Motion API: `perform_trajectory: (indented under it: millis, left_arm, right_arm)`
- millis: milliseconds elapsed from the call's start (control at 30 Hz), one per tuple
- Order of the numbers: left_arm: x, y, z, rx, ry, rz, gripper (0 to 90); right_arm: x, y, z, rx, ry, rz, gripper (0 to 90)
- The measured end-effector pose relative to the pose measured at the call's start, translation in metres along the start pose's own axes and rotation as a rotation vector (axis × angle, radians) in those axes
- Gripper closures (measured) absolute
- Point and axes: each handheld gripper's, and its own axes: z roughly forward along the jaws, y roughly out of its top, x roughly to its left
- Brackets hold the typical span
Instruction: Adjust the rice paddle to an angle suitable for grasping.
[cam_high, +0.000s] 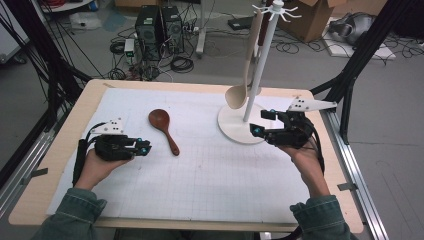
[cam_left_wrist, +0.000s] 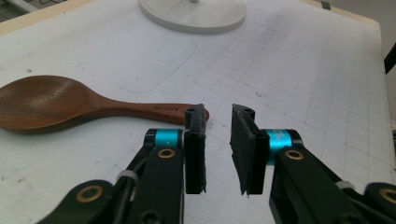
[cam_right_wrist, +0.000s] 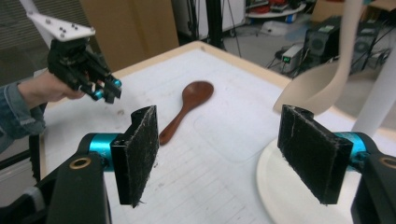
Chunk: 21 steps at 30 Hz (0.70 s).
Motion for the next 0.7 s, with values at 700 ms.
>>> perform_trajectory:
  millis: [700]
  left_arm:
    - [0.005,0.017,0.018,0.063,0.053,0.005,89.1]
  right_arm:
    - [0.006,-0.044,0.002,0.042,-0.013,0.03,27.4]
